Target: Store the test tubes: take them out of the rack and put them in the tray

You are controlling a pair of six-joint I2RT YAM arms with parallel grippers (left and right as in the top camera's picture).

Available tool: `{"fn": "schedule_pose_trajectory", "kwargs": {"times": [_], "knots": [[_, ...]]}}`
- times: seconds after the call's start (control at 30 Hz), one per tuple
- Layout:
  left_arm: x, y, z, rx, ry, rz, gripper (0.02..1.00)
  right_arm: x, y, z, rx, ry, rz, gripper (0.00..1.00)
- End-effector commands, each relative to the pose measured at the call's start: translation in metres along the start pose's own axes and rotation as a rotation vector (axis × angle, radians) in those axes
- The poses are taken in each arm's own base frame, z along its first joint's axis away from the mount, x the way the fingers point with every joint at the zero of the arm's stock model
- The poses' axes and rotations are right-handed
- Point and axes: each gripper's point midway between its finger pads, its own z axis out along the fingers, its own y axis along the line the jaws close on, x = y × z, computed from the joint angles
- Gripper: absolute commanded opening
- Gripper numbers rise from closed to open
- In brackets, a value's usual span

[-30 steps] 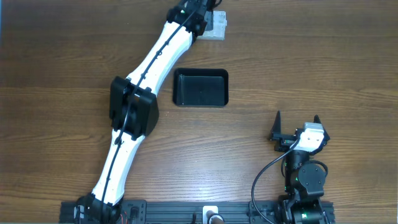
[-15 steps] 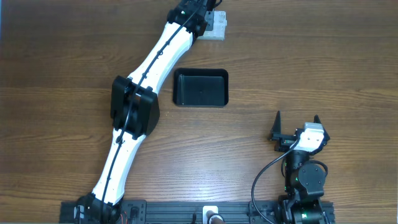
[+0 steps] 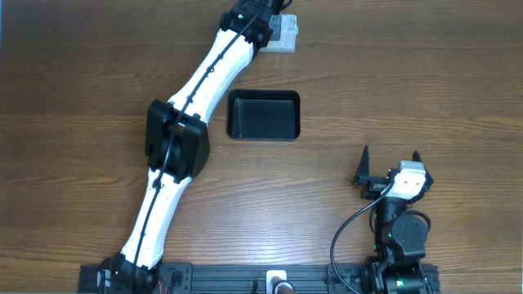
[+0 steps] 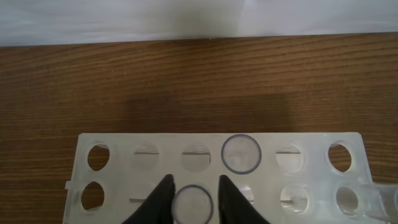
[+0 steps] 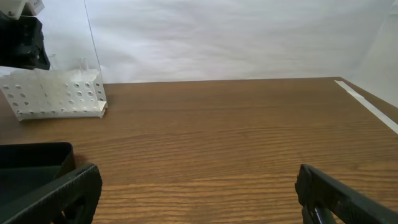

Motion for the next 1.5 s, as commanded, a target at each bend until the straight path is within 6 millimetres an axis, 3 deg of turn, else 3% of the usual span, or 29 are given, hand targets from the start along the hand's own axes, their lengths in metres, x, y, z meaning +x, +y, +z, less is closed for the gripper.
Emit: {"fn": "schedule_pose_trajectory", "kwargs": {"times": [0.03,0.3,0.43,0.57,0.7,0.83,0.93,0.97,1.0,1.07,1.13,1.23,1.4,1.5], "knots": [[-0.002,0.001,0.005,0.005,-0.004,0.004,0.180,0.002,0.001,0.000,-0.005,0.000,0.003,0.991],[-0.004,0.000,0.002,0.007,-0.009,0.003,0.123,0.002,0.001,0.000,-0.005,0.000,0.003,0.991],[-0.023,0.001,-0.018,0.020,-0.048,-0.011,0.115,0.002,0.001,0.000,-0.005,0.000,0.003,0.991],[-0.059,0.005,-0.061,0.046,-0.129,-0.040,0.112,0.002,0.001,0.000,-0.005,0.000,0.003,0.993],[-0.098,0.012,-0.123,0.081,-0.224,-0.073,0.110,0.002,0.001,0.000,-0.005,0.000,0.003,0.991],[-0.108,0.018,-0.176,0.122,-0.234,-0.134,0.110,0.002,0.001,0.000,-0.005,0.000,0.003,0.993],[-0.086,0.024,-0.205,0.149,-0.124,-0.187,0.088,0.002,0.001,0.000,-0.005,0.000,0.003,0.993],[-0.072,0.028,-0.208,0.129,-0.071,-0.202,0.084,0.002,0.001,0.000,-0.005,0.000,0.003,0.993],[-0.045,0.035,-0.210,0.087,0.034,-0.225,0.084,0.002,0.001,0.000,-0.005,0.000,0.003,0.991],[-0.017,0.039,-0.208,0.040,0.133,-0.261,0.082,0.002,0.001,0.000,-0.005,0.000,0.003,0.993],[0.013,0.038,-0.200,-0.007,0.223,-0.270,0.082,0.002,0.001,0.000,-0.005,0.000,0.003,0.993],[0.041,0.033,-0.184,-0.051,0.281,-0.237,0.082,0.002,0.001,0.000,-0.005,0.000,0.003,0.991],[0.092,0.027,-0.140,-0.089,0.351,-0.194,0.073,0.002,0.001,0.000,-0.005,0.000,0.003,0.993],[0.107,0.026,-0.125,-0.095,0.361,-0.189,0.066,0.002,0.001,0.000,-0.005,0.000,0.003,0.993]]}}
